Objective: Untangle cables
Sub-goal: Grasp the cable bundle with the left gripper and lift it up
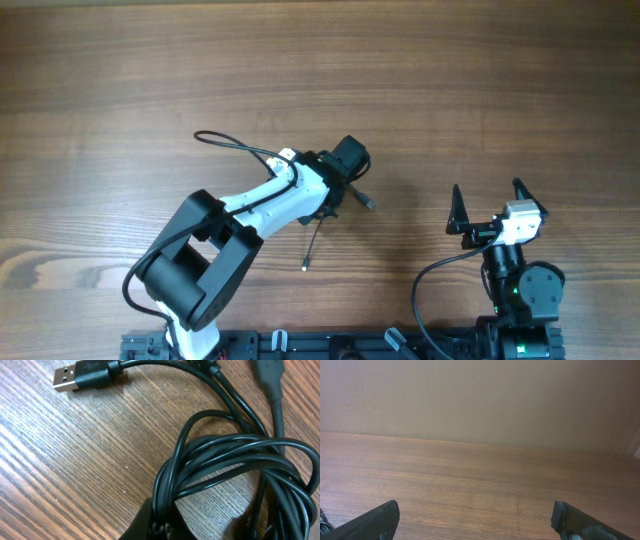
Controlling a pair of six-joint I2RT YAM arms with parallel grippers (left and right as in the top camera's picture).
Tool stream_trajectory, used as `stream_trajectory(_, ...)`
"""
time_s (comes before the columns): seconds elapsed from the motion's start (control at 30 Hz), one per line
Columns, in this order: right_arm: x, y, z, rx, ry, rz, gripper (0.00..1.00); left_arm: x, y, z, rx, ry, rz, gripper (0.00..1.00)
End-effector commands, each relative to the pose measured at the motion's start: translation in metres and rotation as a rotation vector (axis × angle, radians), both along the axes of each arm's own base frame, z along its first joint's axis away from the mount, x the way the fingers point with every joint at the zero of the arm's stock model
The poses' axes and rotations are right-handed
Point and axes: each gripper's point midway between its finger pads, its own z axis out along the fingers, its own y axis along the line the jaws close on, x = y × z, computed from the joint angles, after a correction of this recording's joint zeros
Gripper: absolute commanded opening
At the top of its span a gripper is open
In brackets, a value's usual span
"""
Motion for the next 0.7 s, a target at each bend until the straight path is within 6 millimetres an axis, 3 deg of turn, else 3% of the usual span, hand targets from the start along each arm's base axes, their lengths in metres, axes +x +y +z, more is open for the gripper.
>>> stream_trajectory(0.0,-0.001,-0.001,0.002,-0.012,-0.013,-0.007,1.00,-0.002,0.014,-0.007,0.108,0.045,-0.195,0.04)
stream_trajectory(0.1,-0.001,-0.001,0.002,-0.012,-0.013,-0.007,1.00,0.006,0.016,0.008,0.167,0.018,-0.341,0.04)
stream_trajectory(0.23,-0.001,-0.001,0.002,-0.012,-0.013,-0.007,1.00,0.025,0.020,0.053,0.260,-0.097,-0.508,0.04)
stream_trajectory(0.4,-0.001,-0.001,0.002,-0.012,-0.013,-0.007,1.00,0.045,-0.004,0.142,0.238,-0.356,-0.773,0.04)
stream_trajectory(0.53,-0.001,-0.001,0.002,-0.012,-0.013,-0.007,1.00,0.037,-0.043,0.215,0.115,-0.598,-1.050,0.04)
stream_trajectory(0.67,-0.001,-0.001,0.002,-0.012,-0.013,-0.007,1.00,0.021,-0.061,0.251,0.115,-0.730,-1.286,0.04)
